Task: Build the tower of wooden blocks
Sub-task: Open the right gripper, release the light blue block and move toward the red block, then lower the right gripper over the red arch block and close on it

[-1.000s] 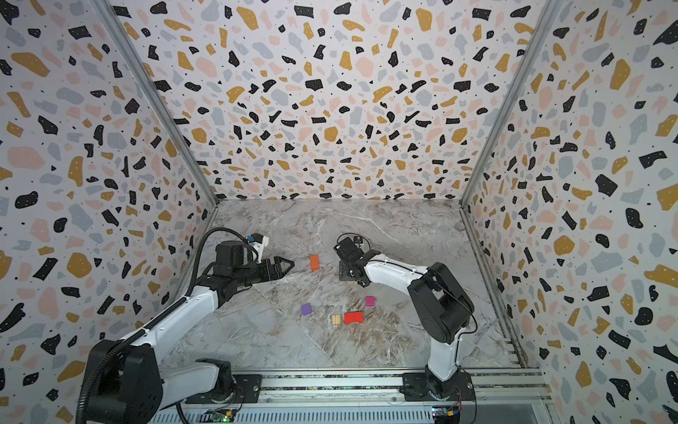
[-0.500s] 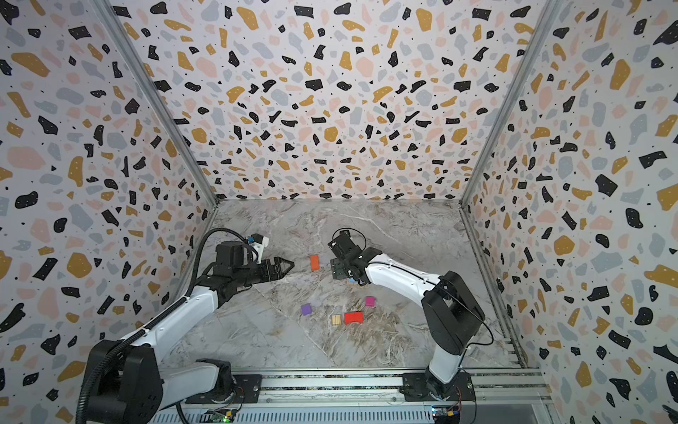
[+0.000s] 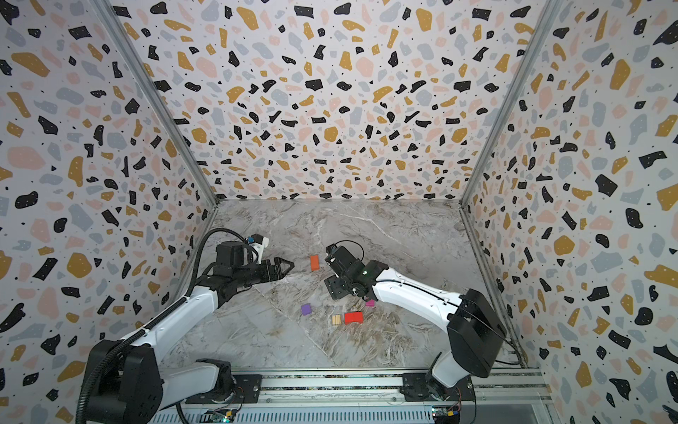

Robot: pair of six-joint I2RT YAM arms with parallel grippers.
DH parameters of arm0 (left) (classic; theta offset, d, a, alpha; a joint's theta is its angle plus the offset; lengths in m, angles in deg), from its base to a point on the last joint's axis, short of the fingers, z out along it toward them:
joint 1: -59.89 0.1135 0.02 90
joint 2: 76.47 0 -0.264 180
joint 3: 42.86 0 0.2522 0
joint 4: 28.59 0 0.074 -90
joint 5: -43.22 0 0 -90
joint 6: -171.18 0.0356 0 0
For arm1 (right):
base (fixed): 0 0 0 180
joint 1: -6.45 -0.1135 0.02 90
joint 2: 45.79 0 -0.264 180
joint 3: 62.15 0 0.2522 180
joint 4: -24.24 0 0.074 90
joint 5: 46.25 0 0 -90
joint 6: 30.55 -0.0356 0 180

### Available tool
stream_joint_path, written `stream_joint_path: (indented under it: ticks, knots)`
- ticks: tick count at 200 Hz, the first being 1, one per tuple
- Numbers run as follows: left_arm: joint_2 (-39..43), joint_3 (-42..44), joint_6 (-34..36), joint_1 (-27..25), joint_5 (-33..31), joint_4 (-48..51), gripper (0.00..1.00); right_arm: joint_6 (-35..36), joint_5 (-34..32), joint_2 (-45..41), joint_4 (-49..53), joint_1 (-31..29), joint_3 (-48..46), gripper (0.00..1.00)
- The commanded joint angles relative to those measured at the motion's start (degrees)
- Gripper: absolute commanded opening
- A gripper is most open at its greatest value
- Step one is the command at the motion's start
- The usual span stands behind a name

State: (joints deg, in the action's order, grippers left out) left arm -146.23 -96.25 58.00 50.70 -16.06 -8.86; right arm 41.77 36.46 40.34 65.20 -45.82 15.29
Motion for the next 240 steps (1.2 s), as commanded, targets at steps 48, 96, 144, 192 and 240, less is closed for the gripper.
stream_joint_path:
  ticks: [48, 96, 144, 192, 240]
  knots:
    - [-0.5, -0.8, 0.5, -0.3, -0.4, -0.7, 0.94, 1.5, 6.0, -10.0, 2.3, -2.7, -11.5, 0.83]
    - [-0.5, -0.7, 0.6, -0.3, -0.5, -0.3, 0.94, 0.1, 5.2, -10.1, 1.9, -2.7, -16.0, 0.95]
    - [-0.5, -0.8, 0.7, -0.3, -0.6, -0.3, 0.94, -0.7, 5.7, -9.3, 0.0, -4.0, -17.7, 0.9]
    - [-0.3, -0.7, 0.8, -0.3, -0.7, -0.3, 0.94, -1.8, 4.4, -5.3, -3.3, -4.7, -19.2, 0.83]
    - [-0.3, -0.8, 0.8, -0.3, -0.7, -0.3, 0.94, -1.4, 4.8, -3.9, -6.7, -4.6, -20.1, 0.82]
